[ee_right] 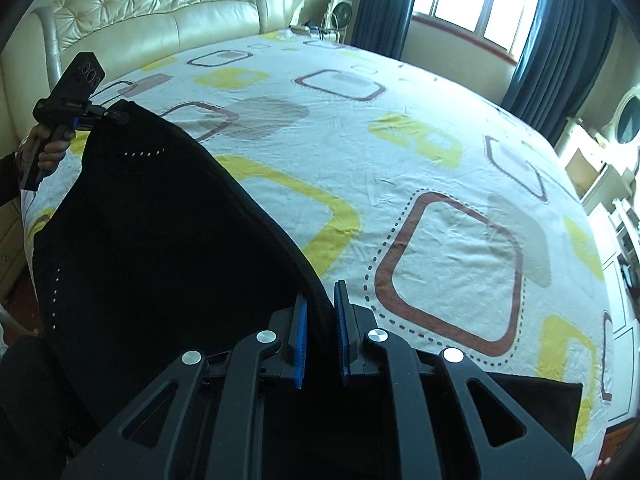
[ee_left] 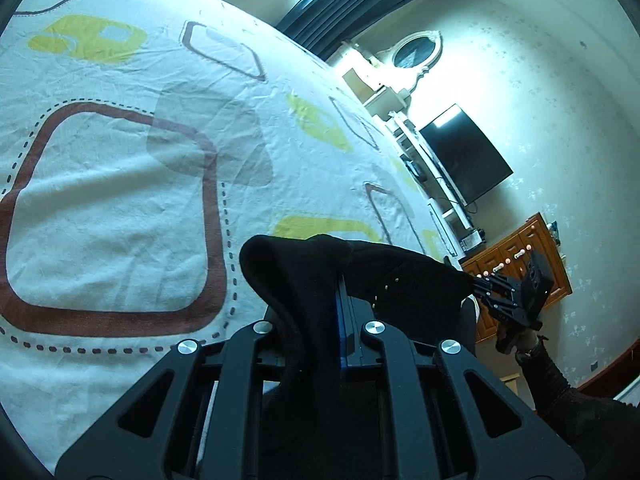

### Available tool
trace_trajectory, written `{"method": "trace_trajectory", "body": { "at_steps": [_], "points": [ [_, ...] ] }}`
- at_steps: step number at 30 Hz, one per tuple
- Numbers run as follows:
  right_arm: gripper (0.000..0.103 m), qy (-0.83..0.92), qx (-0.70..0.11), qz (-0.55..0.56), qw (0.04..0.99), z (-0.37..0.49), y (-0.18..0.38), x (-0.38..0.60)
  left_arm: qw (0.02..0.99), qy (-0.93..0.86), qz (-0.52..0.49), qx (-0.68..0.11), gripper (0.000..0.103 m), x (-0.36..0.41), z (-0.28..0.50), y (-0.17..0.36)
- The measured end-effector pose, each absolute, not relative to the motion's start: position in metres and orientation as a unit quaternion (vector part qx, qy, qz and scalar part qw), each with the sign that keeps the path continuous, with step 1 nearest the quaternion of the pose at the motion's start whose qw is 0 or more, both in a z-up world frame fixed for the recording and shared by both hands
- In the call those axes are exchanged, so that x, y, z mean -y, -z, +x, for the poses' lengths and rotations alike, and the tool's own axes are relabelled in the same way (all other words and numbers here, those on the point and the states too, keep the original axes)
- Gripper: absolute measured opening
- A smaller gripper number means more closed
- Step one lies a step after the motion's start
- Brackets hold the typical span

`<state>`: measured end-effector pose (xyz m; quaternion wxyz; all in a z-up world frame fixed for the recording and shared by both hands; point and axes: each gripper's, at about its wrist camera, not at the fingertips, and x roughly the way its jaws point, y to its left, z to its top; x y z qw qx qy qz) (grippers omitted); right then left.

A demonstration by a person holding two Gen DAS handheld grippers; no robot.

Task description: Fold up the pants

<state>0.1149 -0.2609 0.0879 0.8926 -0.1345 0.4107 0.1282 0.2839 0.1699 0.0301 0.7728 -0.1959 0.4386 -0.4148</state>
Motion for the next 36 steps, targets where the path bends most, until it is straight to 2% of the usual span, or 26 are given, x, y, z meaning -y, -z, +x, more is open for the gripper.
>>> {"method": "trace_trajectory", "body": {
  "at_steps": [5,7,9,10,11,12,14,16,18,23,27,36],
  "points": [
    [0.013,-0.133,-0.389,-0.159,0.898,0.038,-0.068,0.245,0.773,0.421,-0.174,-0.443,0.012,-0.186,0.229,-0.029],
    [0.013,-0.136,-0.400,-0.166,0.891,0.014,-0.051,0.242,0.774,0.409,-0.171,-0.453,0.015,-0.196,0.207,-0.020],
    [0.016,-0.135,-0.412,-0.171,0.885,-0.004,-0.034,0.239,0.776,0.391,-0.182,-0.460,0.039,-0.210,0.190,-0.011],
    [0.017,-0.138,-0.425,-0.162,0.880,-0.008,-0.026,0.240,0.776,0.379,-0.195,-0.464,0.047,-0.219,0.182,-0.007],
    [0.018,-0.140,-0.428,-0.153,0.880,-0.014,-0.020,0.241,0.778,0.362,-0.206,-0.471,0.063,-0.227,0.176,-0.002],
    [0.021,-0.140,-0.431,-0.150,0.879,-0.018,-0.015,0.241,0.780,0.342,-0.224,-0.474,0.071,-0.238,0.170,0.003],
    [0.029,-0.139,-0.444,-0.143,0.874,-0.023,-0.007,0.243,0.773,0.308,-0.270,-0.484,0.080,-0.260,0.160,0.015],
    [0.057,-0.145,-0.451,-0.109,0.874,-0.029,-0.006,0.247,0.757,0.278,-0.327,-0.493,0.080,-0.282,0.147,0.029],
    [0.064,-0.151,-0.454,-0.086,0.874,-0.036,-0.009,0.249,0.743,0.244,-0.367,-0.503,0.080,-0.298,0.129,0.040],
    [0.065,-0.163,-0.488,0.004,0.857,-0.040,-0.012,0.266,0.755,0.209,-0.382,-0.490,0.082,-0.293,0.084,0.029],
    [0.065,-0.157,-0.488,0.144,0.847,-0.041,-0.015,0.297,0.743,0.214,-0.410,-0.484,0.084,-0.262,0.060,0.020],
    [0.065,-0.125,-0.472,0.356,0.797,-0.039,0.006,0.352,0.757,0.204,-0.386,-0.486,0.084,-0.200,0.052,0.015]
  ]
}}
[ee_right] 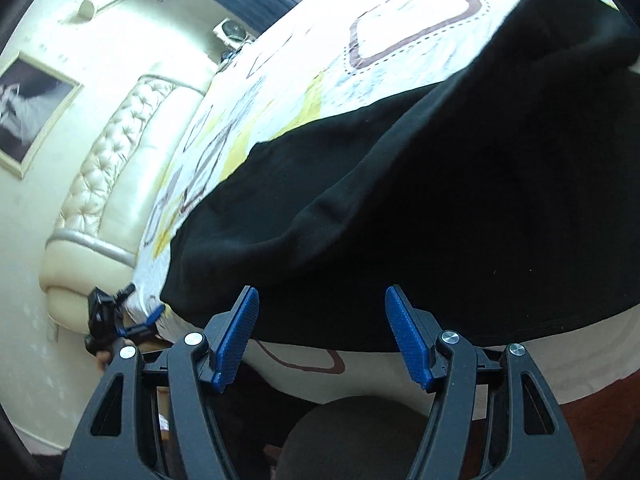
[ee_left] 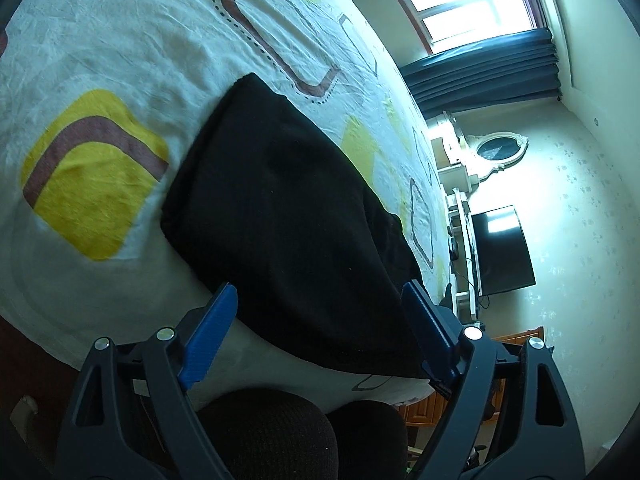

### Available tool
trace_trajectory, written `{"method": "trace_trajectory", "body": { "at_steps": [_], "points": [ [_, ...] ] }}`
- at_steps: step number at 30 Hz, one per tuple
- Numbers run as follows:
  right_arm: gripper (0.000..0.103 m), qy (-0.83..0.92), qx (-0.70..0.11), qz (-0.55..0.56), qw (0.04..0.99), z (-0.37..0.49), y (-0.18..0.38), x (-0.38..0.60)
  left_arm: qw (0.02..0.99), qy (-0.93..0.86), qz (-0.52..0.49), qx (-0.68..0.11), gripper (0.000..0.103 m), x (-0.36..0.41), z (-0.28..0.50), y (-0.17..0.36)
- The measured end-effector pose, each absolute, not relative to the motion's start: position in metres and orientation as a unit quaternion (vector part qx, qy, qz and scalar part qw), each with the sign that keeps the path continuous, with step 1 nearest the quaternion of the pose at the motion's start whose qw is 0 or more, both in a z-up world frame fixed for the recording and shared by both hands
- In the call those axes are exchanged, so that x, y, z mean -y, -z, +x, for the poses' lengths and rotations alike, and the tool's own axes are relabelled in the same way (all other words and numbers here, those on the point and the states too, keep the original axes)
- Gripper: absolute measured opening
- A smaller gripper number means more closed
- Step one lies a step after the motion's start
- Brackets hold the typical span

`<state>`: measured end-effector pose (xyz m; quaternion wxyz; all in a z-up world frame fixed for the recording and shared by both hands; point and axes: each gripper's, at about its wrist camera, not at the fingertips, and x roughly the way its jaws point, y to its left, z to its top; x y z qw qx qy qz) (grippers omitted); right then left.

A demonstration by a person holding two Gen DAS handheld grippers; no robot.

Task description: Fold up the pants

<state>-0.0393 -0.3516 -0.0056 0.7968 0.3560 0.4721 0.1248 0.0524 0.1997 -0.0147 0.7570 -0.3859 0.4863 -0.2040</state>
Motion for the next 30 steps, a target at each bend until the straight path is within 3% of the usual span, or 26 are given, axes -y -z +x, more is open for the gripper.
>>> {"method": "trace_trajectory", "body": {
  "at_steps": [4,10,16,22,25,30],
  "points": [
    [0.065,-0.077,-0.436,0.441,0.781,-0.037,0.014,0.389,0.760,0.197,-0.351,-0.510,0.084,-0.177,0.057,0.020],
    [0.065,0.002,-0.384,0.483,0.787,-0.024,0.006,0.433,0.762,0.172,-0.331,-0.530,0.085,-0.162,0.070,0.027],
    [0.065,0.134,-0.365,0.382,0.838,0.026,-0.043,0.472,0.762,0.172,-0.329,-0.531,0.088,-0.161,0.071,0.030],
    [0.065,0.234,-0.431,0.331,0.806,0.093,-0.038,0.511,0.761,0.173,-0.331,-0.530,0.091,-0.158,0.071,0.031],
    [0.065,0.243,-0.396,0.334,0.820,0.081,-0.044,0.534,0.759,0.177,-0.335,-0.530,0.092,-0.157,0.070,0.034],
    [0.065,0.210,-0.319,0.433,0.817,0.001,-0.040,0.582,0.754,0.182,-0.352,-0.524,0.092,-0.161,0.071,0.038]
  ]
}}
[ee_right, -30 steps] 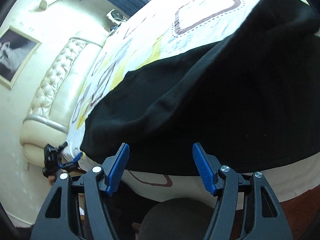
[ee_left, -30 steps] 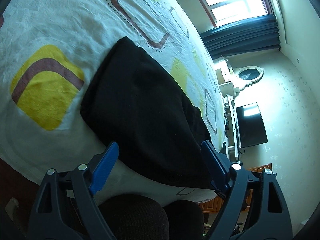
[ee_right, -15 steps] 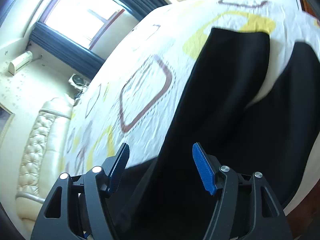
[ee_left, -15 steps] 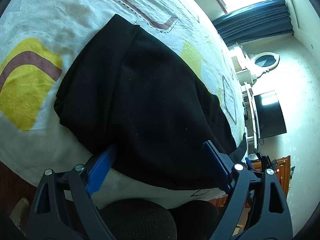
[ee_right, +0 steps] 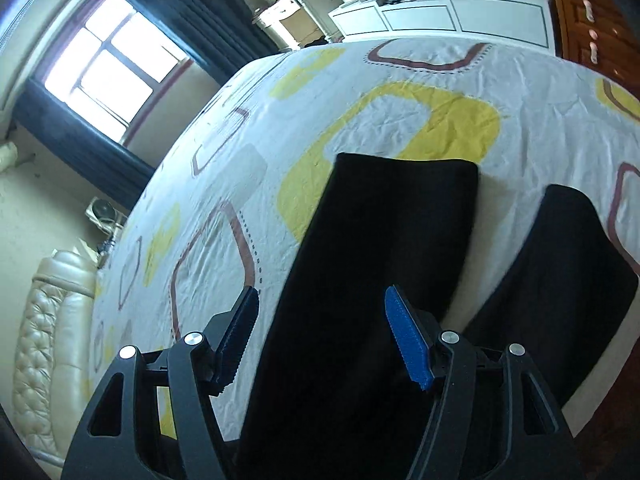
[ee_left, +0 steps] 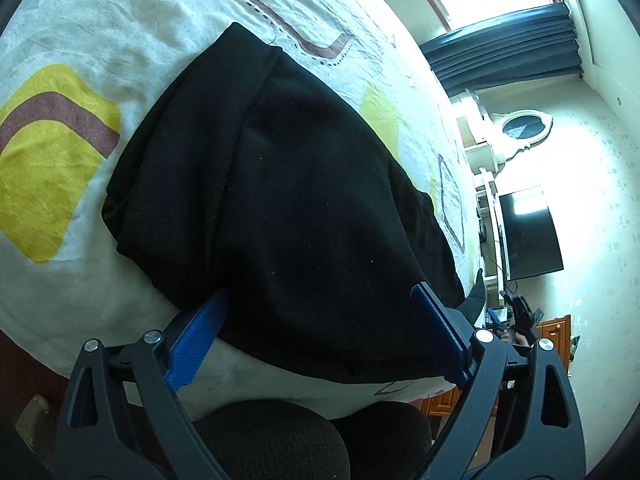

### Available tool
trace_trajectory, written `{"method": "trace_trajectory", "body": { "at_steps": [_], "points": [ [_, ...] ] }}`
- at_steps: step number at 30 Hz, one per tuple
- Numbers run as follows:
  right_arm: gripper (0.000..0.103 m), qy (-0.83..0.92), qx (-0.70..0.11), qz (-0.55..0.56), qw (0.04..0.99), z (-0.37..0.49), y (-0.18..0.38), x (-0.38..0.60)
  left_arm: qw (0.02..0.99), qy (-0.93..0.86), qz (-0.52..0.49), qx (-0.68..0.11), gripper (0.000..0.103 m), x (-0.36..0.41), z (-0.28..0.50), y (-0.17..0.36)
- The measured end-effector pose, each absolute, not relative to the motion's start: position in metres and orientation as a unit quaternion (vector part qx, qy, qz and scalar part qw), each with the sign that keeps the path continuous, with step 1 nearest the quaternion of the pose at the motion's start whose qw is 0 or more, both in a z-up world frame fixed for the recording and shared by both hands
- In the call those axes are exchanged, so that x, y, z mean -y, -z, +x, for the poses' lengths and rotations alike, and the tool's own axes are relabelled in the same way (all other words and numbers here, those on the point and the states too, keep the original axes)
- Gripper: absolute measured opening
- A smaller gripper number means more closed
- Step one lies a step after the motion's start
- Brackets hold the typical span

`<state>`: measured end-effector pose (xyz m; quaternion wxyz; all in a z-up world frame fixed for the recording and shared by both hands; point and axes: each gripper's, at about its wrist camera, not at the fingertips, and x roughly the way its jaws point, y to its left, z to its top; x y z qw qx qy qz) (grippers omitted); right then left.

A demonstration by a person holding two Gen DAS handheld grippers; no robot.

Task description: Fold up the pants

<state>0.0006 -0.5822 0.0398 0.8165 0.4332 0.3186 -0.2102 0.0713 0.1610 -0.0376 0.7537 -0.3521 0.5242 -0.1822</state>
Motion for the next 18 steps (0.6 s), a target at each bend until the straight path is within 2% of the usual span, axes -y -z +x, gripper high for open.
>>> {"method": "trace_trajectory", "body": {
  "at_steps": [8,14,16,18],
  "points": [
    [0.064,0.288,-0.224,0.547,0.753,-0.157,0.001,0.667,0.762,0.179,-0.330,-0.527,0.097,-0.153,0.073,0.035],
    [0.060,0.236,-0.217,0.596,0.736,-0.156,0.030,0.674,0.769,0.166,-0.310,-0.533,0.097,-0.147,0.075,0.032],
    [0.053,0.240,-0.229,0.599,0.729,-0.150,0.036,0.673,0.770,0.160,-0.310,-0.535,0.097,-0.146,0.075,0.031],
    [0.053,0.241,-0.209,0.621,0.716,-0.157,0.040,0.672,0.769,0.155,-0.313,-0.535,0.097,-0.145,0.075,0.031]
  ]
}}
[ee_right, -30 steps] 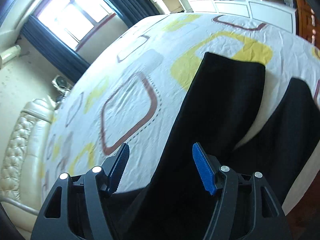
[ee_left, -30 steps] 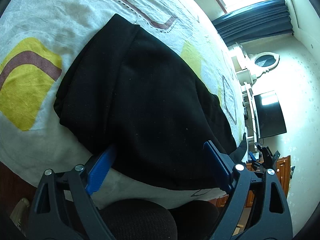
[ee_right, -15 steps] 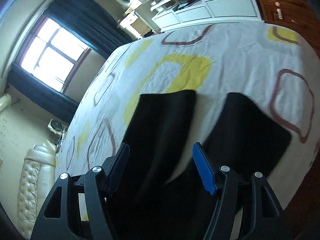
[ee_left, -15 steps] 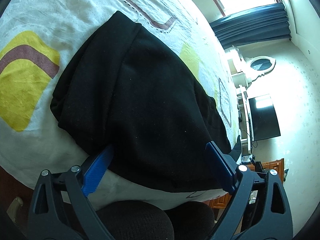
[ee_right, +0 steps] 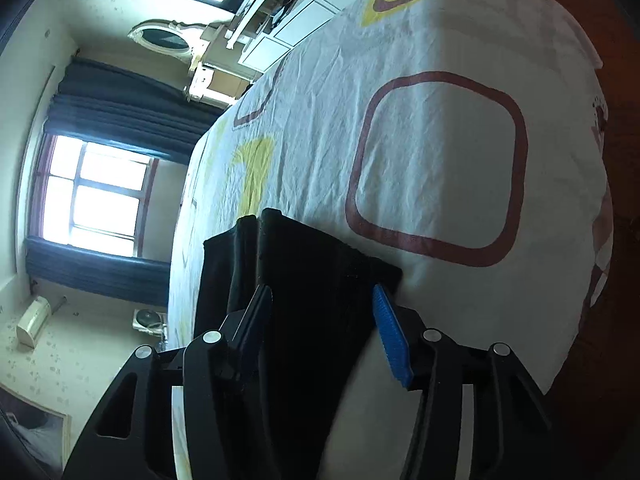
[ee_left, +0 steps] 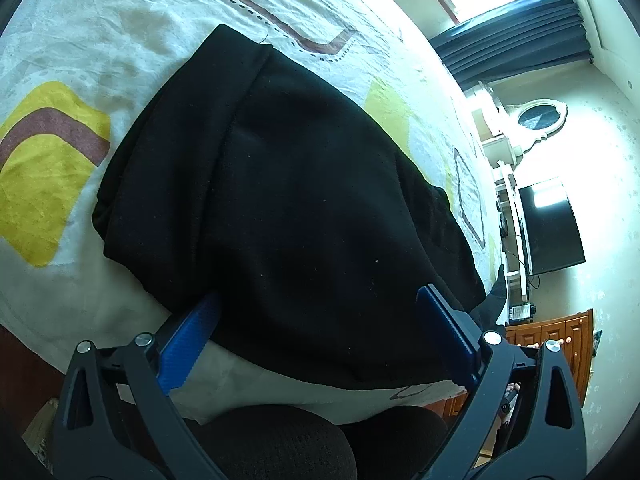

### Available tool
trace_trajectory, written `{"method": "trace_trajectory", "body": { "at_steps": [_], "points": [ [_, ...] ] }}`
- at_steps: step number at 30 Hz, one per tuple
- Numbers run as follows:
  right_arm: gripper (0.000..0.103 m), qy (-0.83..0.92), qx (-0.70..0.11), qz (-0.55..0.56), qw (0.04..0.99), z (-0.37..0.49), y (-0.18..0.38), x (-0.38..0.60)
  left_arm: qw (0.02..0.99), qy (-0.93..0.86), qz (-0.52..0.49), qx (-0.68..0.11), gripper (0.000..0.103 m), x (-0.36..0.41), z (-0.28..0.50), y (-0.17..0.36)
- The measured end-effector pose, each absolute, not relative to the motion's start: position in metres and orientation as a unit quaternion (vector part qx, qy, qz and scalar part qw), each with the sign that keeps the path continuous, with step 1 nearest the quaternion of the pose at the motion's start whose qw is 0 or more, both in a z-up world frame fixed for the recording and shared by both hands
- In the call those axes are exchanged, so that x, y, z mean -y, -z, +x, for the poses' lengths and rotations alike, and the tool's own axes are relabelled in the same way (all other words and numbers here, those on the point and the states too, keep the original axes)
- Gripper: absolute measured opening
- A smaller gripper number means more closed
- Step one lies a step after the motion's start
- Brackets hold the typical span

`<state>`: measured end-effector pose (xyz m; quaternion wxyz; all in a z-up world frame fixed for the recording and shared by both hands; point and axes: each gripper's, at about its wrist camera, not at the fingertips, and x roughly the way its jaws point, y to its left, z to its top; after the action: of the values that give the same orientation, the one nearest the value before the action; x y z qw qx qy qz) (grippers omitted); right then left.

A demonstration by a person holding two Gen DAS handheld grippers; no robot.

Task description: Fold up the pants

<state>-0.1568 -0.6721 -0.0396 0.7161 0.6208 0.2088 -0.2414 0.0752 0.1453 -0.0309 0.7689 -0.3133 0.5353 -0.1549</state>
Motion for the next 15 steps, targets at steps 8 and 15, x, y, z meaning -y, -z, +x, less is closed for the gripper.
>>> {"method": "trace_trajectory", "body": {
  "at_steps": [8,15],
  "points": [
    [0.052,0.240,-0.193,0.639,0.705,-0.171,0.054,0.665,0.769,0.147,-0.319,-0.535,0.097,-0.143,0.078,0.033],
    [0.010,0.242,-0.220,0.605,0.726,-0.151,0.049,0.677,0.771,0.144,-0.316,-0.533,0.098,-0.140,0.077,0.033]
  ]
}}
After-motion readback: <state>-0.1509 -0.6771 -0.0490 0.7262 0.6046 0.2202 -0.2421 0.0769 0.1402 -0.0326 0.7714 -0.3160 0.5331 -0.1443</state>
